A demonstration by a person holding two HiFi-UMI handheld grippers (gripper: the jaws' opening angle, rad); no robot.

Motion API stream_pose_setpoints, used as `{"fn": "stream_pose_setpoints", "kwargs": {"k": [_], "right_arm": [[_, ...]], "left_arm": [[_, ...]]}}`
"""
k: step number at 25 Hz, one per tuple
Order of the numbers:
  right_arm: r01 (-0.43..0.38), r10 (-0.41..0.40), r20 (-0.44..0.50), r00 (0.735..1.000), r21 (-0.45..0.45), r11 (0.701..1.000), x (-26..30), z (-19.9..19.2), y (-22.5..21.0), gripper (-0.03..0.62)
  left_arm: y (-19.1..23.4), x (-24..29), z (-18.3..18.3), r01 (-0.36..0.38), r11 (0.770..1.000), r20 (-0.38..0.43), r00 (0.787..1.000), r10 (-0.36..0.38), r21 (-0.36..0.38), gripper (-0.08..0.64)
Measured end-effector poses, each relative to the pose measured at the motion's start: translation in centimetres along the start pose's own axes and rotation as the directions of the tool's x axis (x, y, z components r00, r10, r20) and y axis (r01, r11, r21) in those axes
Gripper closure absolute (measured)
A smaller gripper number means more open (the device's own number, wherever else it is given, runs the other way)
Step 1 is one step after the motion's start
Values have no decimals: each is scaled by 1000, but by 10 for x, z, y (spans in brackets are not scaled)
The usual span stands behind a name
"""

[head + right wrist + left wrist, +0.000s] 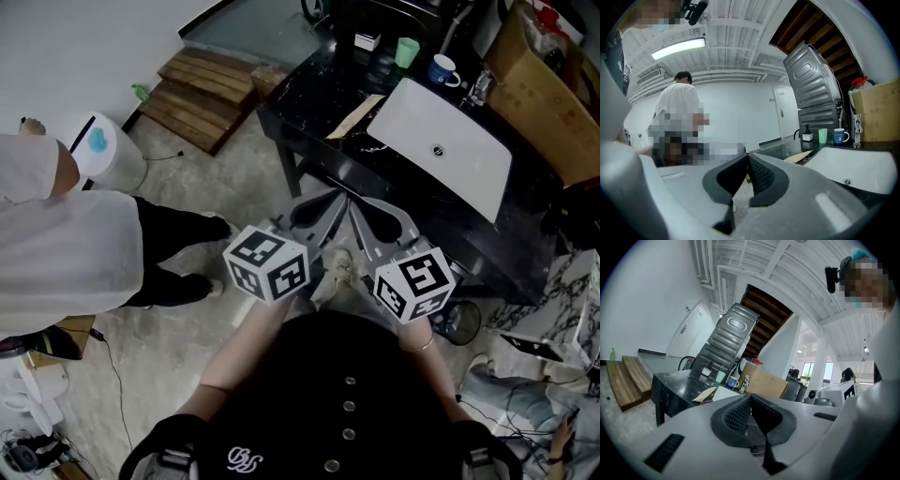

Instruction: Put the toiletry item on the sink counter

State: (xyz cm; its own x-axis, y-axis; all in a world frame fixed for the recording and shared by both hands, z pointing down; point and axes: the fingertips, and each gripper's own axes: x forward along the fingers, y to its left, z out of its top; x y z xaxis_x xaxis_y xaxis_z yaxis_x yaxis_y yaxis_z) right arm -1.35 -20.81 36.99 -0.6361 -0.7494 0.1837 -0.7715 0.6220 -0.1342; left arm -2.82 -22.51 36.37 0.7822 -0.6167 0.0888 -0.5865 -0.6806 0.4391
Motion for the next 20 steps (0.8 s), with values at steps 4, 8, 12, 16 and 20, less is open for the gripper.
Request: {"fn": "stream_pose_setpoints", "kwargs": {"k": [4, 8, 12, 16, 20], "right_arm": [[4, -4, -2, 1000, 3, 1000, 1, -1, -1, 589], [5, -5, -5, 1000, 6, 1000, 2, -2, 1, 589], [10, -10, -6, 1000, 7, 1000, 1, -1, 0, 589], [14, -14, -3, 1000, 9, 1000, 2, -1, -1, 589], [15, -15, -5, 1000, 13, 1000, 1, -1, 0, 589]], "left_arm": [[-1, 0, -1, 7, 1000, -8, 1000, -7, 1, 548], [0, -2, -1, 7, 1000, -12, 1000, -7, -2, 548], [1, -2, -1, 8, 1000, -17, 1000, -8, 0, 548], [2, -2, -3, 6, 1000, -21, 1000, -6, 0, 548], [-3, -3, -4, 23, 1000, -27, 999, -22, 4, 548]]}}
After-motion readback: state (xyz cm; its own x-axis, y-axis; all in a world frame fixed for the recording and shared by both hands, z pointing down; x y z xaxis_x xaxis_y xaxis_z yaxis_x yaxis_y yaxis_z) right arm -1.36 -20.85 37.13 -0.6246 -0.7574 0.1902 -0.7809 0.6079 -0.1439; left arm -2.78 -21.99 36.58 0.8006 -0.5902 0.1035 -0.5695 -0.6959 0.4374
